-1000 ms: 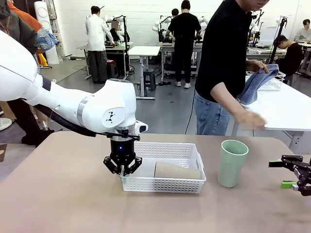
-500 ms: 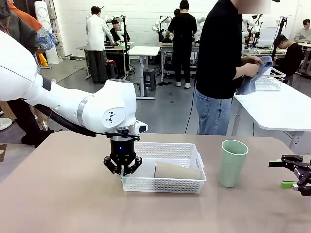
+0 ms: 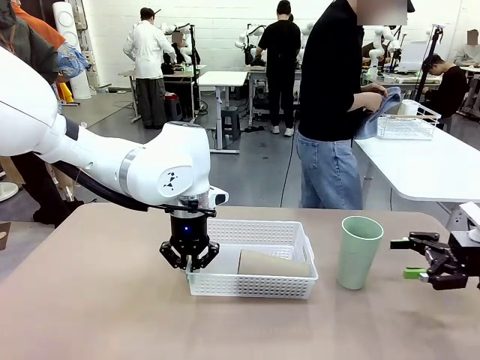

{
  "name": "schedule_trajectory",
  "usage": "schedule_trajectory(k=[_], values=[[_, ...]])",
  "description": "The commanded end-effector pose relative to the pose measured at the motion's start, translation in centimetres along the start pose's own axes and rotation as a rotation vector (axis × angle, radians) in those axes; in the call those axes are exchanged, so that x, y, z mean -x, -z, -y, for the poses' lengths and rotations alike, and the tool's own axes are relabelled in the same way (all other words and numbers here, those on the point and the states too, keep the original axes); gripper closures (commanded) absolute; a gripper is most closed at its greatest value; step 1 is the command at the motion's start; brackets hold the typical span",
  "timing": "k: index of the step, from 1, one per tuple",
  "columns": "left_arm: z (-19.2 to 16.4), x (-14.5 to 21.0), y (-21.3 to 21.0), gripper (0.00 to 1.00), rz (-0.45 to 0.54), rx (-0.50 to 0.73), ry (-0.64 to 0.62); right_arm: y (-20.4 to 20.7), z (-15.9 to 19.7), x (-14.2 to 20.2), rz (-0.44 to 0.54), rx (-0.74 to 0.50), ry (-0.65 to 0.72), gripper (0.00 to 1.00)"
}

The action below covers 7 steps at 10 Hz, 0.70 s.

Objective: Clean and organize the cups into the basket.
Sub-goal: Pick up the Reusable plastic cup from the right side of the table and stack it inside the Organizing basket in the center of the table.

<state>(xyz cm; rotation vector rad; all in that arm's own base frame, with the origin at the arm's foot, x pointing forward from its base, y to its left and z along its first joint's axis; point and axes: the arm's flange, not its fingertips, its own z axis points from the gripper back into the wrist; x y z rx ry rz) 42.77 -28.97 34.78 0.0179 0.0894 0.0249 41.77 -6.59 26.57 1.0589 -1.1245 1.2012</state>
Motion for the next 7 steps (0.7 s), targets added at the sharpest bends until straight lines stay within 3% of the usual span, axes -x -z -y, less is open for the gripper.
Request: schedule_trajectory(k=[1, 7], values=[[-0.1, 0.2, 0.1, 1.00, 0.001, -0.004, 0.001, 0.8, 1.9, 0.5, 0.008, 0.024, 0.039, 0.00], [-0.1, 0.2, 0.1, 1.00, 0.001, -0.004, 0.001, 2.2, 4.8, 2.3, -0.008, 0.043, 0.136, 0.00]])
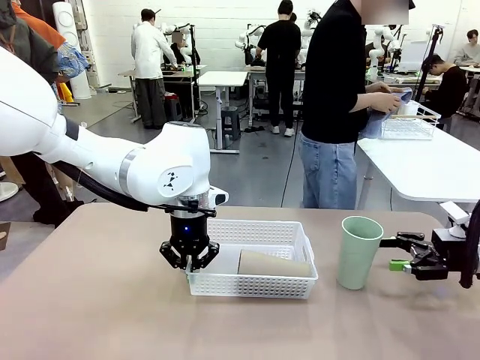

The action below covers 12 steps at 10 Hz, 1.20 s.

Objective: Clean and organize the cups into the basket.
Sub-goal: Pick up the Reusable plastic cup from the right side of the table and stack it inside the Organizing basket in the center of the table.

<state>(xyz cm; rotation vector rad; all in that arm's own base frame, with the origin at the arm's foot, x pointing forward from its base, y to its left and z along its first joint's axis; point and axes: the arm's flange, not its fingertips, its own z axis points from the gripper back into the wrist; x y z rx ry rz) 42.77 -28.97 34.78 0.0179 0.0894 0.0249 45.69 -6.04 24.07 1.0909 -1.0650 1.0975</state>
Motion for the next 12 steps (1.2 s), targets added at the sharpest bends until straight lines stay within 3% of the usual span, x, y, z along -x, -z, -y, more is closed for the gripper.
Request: schedule_trajectory(k=[1, 12], values=[[-0.1, 0.2, 0.1, 1.00, 0.001, -0.004, 0.001, 1.6, 1.0, 0.2, -0.028, 0.014, 0.032, 0.00], [-0.1, 0.2, 0.1, 1.00, 0.001, -0.004, 0.001, 8.0, 1.1, 0.9, -0.125, -0.081, 0.009, 0.00]])
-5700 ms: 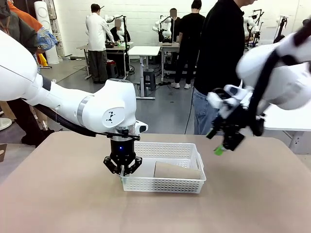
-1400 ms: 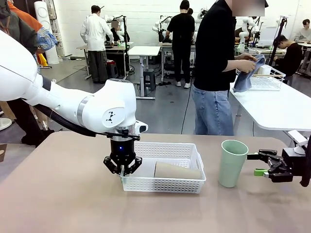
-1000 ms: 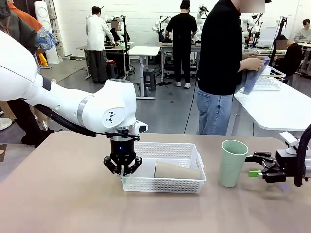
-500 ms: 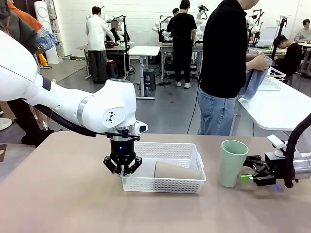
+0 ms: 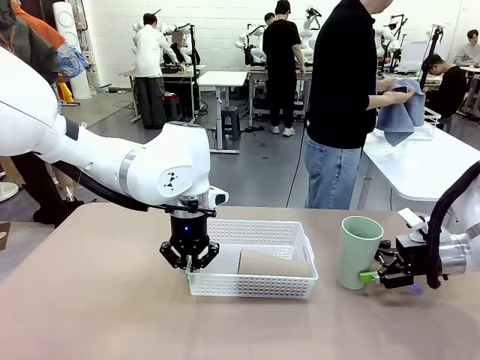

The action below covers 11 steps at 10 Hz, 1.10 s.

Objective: Clean and organize the cups into the basket.
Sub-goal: Pick up the Reusable plastic cup from the right side of the table and stack it inside the Organizing basket in the center of the table.

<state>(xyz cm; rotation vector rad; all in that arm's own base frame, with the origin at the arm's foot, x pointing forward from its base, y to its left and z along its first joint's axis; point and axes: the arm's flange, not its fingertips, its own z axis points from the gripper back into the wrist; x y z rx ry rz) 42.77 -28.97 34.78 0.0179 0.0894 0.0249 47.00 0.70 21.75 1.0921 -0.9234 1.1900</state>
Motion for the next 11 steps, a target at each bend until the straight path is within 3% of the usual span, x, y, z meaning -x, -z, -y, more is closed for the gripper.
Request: schedule_trajectory(k=[1, 4, 5, 6, 7, 8, 9, 10, 11], values=[[-0.1, 0.2, 0.1, 1.00, 0.001, -0.004, 0.001, 1.3, 0.2, -0.6, -0.015, -0.008, -0.018, 0.00], [-0.1, 0.2, 0.1, 1.00, 0.001, -0.004, 0.001, 2.2, -0.1, -0.9, -0.007, -0.056, -0.094, 0.00], [-0.1, 0.2, 0.1, 1.00, 0.001, -0.004, 0.001, 2.1, -0.2, -0.9, -0.007, -0.074, -0.112, 0.59], [-0.1, 0.2, 0.1, 1.00, 0.001, -0.004, 0.001, 2.0, -0.2, -0.8, -0.007, -0.080, -0.113, 0.59], [-0.1, 0.2, 0.1, 1.00, 0.001, -0.004, 0.001, 1.9, -0.2, -0.8, -0.004, -0.079, -0.113, 1.00], [-0.1, 0.2, 0.1, 1.00, 0.001, -0.004, 0.001, 1.8, -0.2, -0.8, -0.001, -0.080, -0.113, 0.65], [-0.1, 0.2, 0.1, 1.00, 0.001, -0.004, 0.001, 1.8, -0.2, -0.8, 0.001, -0.081, -0.113, 1.00], [-0.1, 0.2, 0.1, 1.00, 0.001, -0.004, 0.001, 1.7, -0.2, -0.8, 0.005, -0.080, -0.114, 0.79], [-0.1, 0.2, 0.1, 1.00, 0.001, -0.004, 0.001, 1.4, -0.9, -1.4, 0.024, -0.047, -0.094, 1.00]])
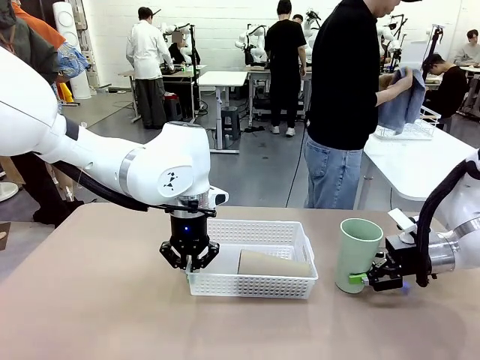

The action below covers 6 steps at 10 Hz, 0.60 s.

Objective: Clean and organize the cups into the basket.
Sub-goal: Pick up the Reusable plastic cup from the right side of the table and stack it inside the Organizing basket in the center of the table.

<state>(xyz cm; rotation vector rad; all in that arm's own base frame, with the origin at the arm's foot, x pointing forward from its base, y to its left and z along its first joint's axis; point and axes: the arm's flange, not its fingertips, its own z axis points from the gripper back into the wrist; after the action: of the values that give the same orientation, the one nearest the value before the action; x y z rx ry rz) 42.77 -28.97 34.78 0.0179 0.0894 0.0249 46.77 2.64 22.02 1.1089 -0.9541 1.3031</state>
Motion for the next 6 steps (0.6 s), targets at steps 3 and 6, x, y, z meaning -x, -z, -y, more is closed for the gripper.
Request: schedule_trajectory(k=[3, 6], values=[[-0.1, 0.2, 0.1, 1.00, 0.001, -0.004, 0.001, -2.6, -6.9, -9.3, 0.062, 0.026, 0.009, 1.00], [-0.1, 0.2, 0.1, 1.00, 0.001, -0.004, 0.001, -5.0, -11.3, -15.8, 0.090, 0.067, -0.057, 1.00]])
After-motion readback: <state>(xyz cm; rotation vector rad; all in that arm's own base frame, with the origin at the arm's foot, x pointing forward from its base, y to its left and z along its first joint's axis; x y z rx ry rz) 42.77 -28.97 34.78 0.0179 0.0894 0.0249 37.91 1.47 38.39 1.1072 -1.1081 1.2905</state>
